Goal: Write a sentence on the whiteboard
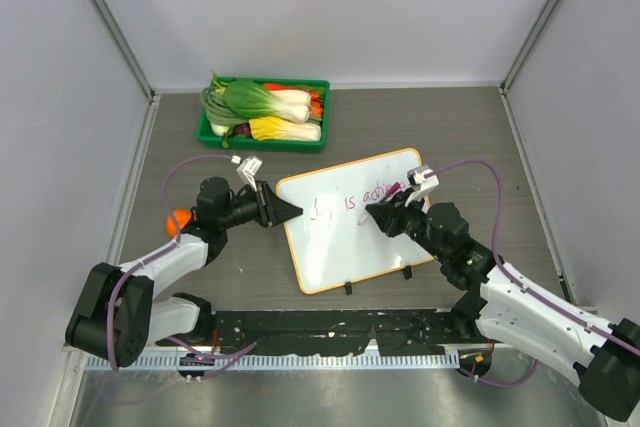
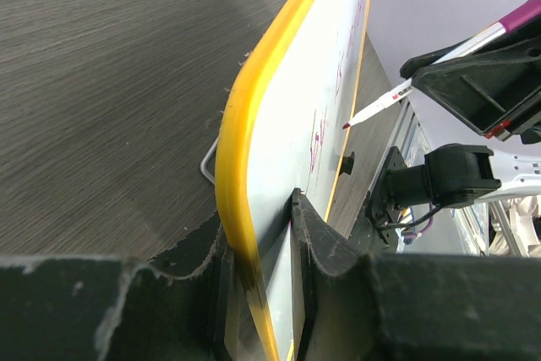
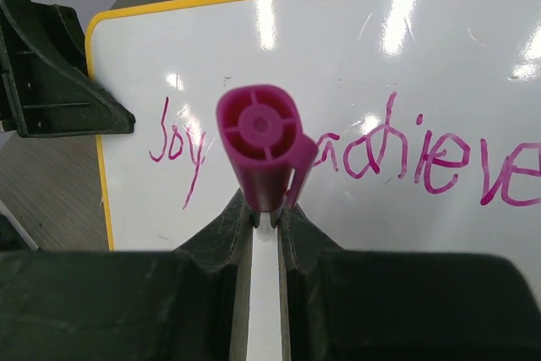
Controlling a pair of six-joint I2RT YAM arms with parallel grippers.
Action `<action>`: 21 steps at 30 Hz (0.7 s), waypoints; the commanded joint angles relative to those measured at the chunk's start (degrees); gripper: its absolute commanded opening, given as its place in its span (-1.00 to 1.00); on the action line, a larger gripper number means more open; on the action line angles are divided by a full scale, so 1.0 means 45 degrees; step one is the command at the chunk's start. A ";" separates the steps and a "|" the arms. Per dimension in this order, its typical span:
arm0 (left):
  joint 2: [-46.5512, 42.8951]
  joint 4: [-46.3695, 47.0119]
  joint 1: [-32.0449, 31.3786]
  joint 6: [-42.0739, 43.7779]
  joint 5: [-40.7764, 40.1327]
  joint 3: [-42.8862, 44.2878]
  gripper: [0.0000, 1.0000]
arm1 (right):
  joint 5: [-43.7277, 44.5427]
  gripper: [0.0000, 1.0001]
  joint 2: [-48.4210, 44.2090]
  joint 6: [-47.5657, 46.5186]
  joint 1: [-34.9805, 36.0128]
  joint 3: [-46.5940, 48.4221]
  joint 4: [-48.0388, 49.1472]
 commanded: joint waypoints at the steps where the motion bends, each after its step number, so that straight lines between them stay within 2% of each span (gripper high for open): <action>1: 0.0283 -0.1037 -0.0015 0.2111 -0.1687 -0.0332 -1.00 | 0.0459 -0.99 0.0184 -0.0108 0.0036 -0.0088 0.0620; 21: 0.0186 -0.1037 -0.0015 0.2091 -0.1766 -0.0371 -1.00 | 0.2647 -0.99 0.0126 0.0185 0.0056 -0.0127 -0.0494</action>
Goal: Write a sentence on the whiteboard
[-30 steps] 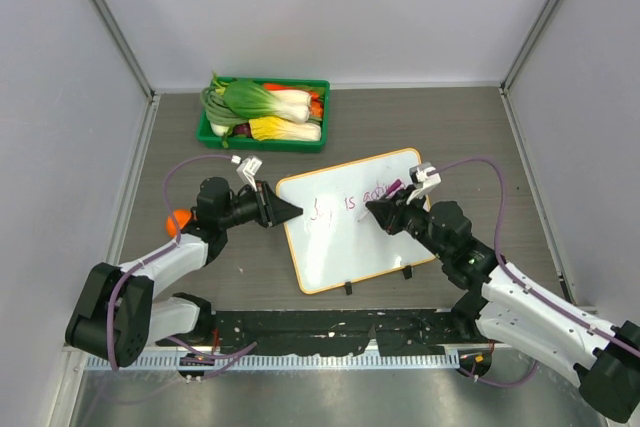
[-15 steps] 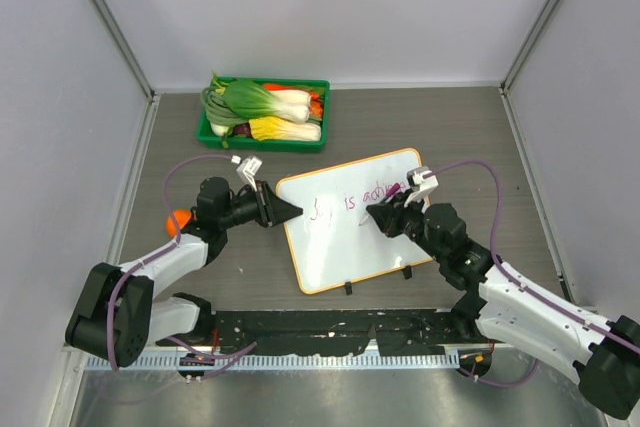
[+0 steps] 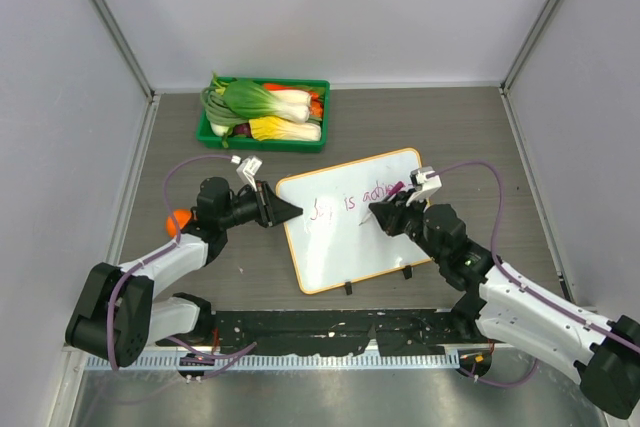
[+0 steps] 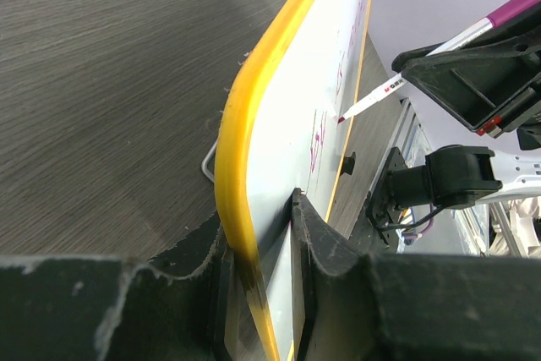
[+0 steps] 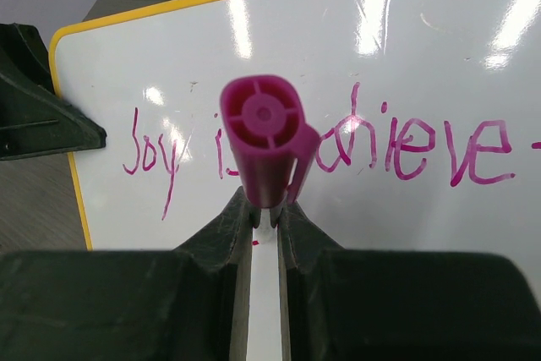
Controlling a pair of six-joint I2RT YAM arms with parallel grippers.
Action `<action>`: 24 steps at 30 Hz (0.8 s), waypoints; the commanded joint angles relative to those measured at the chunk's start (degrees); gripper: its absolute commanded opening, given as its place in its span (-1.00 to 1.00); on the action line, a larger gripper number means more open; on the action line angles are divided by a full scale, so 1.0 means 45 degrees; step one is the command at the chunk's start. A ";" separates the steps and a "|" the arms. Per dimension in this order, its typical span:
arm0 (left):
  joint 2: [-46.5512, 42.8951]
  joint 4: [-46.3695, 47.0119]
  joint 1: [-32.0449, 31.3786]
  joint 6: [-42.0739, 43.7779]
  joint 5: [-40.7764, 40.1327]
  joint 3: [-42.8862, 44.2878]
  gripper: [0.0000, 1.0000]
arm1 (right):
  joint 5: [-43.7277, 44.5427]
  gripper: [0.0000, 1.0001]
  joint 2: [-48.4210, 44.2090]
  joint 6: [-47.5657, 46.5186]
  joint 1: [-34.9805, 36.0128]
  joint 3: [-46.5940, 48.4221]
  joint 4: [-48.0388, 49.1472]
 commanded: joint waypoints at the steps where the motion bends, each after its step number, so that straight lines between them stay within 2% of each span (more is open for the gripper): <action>1: 0.0186 -0.0994 -0.0015 0.2091 -0.1722 -0.0352 -1.00 | 0.1404 -0.99 -0.0171 -0.0281 -0.0056 0.0043 -0.0479; 11: 0.0224 -0.1013 -0.0015 0.2110 -0.1702 -0.0352 -1.00 | 0.1113 -0.99 -0.0366 -0.0262 -0.0056 0.0238 -0.0518; 18: 0.0206 -0.1013 -0.0015 0.2091 -0.1702 -0.0352 -1.00 | 0.0682 -0.99 -0.1243 0.0050 -0.0056 0.0707 -0.0460; 24: 0.0205 -0.1013 -0.0015 0.2130 -0.1683 -0.0352 -1.00 | 0.1286 -0.99 -0.1616 0.0109 -0.0076 0.0571 -0.0382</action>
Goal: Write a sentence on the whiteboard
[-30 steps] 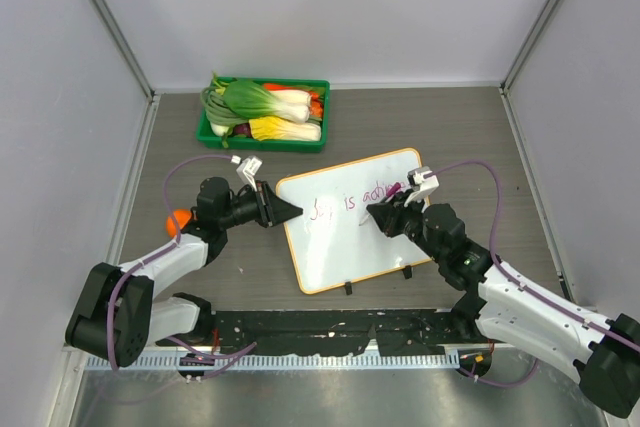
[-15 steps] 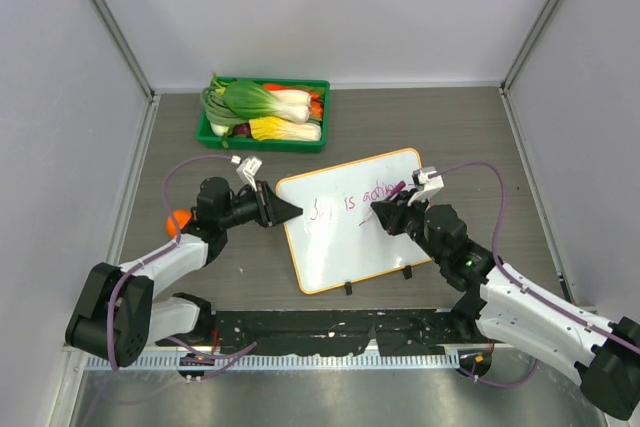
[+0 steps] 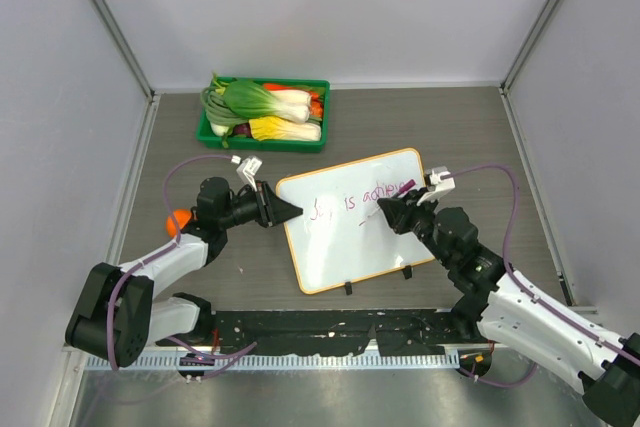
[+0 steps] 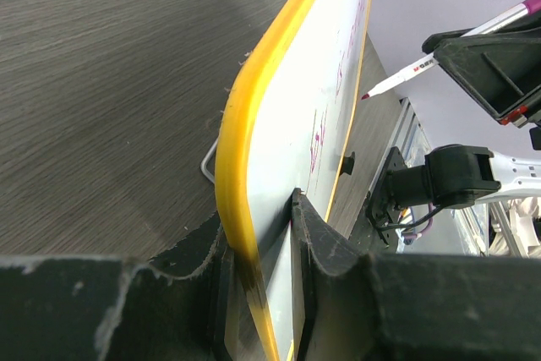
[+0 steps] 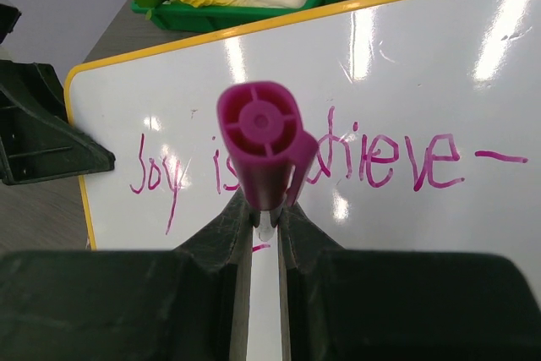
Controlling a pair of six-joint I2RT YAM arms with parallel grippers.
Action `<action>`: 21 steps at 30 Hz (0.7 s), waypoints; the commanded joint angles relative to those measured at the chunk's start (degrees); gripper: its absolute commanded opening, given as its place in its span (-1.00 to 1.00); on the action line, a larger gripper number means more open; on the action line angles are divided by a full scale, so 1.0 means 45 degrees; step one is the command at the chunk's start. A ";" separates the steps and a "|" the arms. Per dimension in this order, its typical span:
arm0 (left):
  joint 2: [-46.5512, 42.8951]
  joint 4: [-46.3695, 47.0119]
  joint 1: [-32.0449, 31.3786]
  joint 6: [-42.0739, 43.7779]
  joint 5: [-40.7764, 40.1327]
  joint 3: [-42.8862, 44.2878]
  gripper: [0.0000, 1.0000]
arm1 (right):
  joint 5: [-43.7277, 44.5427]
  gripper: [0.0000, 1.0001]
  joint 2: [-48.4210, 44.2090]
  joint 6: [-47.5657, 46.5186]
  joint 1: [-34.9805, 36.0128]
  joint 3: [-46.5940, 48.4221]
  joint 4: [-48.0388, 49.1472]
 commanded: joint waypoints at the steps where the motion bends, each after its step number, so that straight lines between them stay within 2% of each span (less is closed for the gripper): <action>1: 0.0210 -0.1018 -0.0034 0.2111 -0.1712 -0.0352 -1.00 | 0.0753 -0.99 -0.0242 0.0119 -0.0042 0.0396 0.0381; 21: 0.0327 -0.0979 -0.0015 0.2091 -0.1634 -0.0313 -1.00 | 0.1066 -0.99 0.0794 0.0236 -0.0061 -0.0015 0.0577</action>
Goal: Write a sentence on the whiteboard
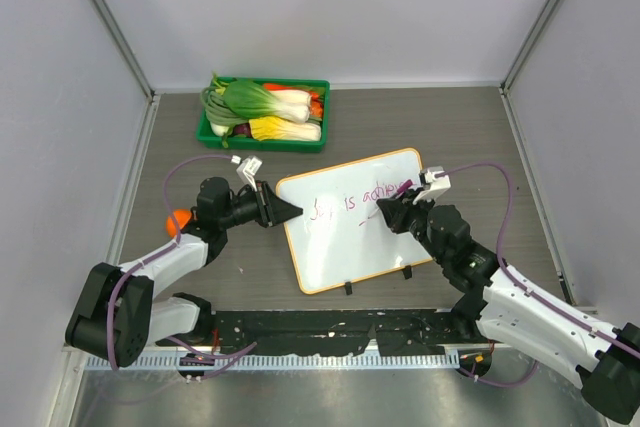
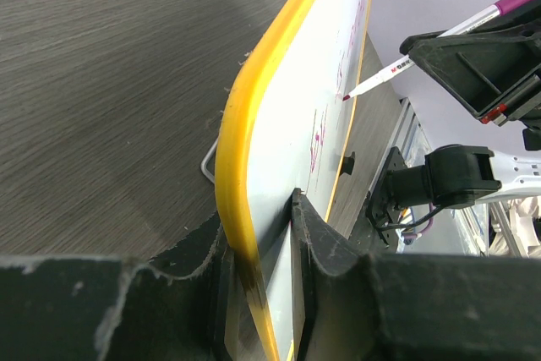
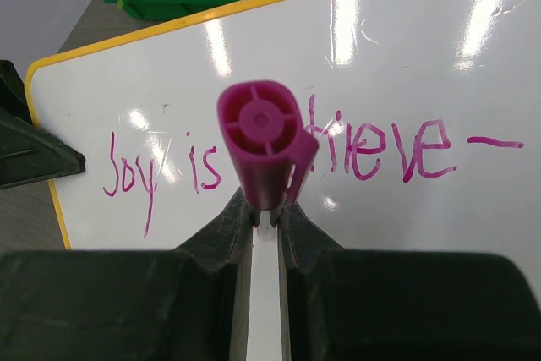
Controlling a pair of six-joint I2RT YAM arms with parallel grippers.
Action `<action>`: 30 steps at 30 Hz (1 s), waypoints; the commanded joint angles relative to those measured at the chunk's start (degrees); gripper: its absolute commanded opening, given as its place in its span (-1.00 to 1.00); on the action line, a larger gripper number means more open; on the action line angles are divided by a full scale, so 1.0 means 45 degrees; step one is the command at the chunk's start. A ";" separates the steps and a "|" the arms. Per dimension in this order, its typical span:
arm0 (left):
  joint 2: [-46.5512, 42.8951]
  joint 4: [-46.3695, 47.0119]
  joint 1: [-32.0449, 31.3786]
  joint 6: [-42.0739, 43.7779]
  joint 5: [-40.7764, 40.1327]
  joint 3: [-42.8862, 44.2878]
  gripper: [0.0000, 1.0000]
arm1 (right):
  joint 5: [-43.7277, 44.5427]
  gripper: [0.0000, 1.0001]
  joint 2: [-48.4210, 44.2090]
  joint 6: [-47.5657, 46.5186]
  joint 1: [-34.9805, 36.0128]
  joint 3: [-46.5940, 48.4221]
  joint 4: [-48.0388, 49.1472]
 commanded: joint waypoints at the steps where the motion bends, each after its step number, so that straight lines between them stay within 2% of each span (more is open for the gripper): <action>1: 0.0284 -0.0998 -0.0015 0.2091 -0.1639 -0.0332 -1.00 | 0.0507 -0.99 0.0084 0.0042 -0.0042 -0.0044 0.0440; 19: 0.0342 -0.0959 -0.0015 0.2091 -0.1639 -0.0332 -1.00 | 0.0059 -0.99 -0.0521 0.0374 -0.0042 -0.0650 -0.0770; 30: 0.0303 -0.0959 -0.0034 0.2091 -0.1658 -0.0352 -1.00 | 0.0272 -0.99 -0.0463 0.0374 -0.0061 -0.0573 -0.0556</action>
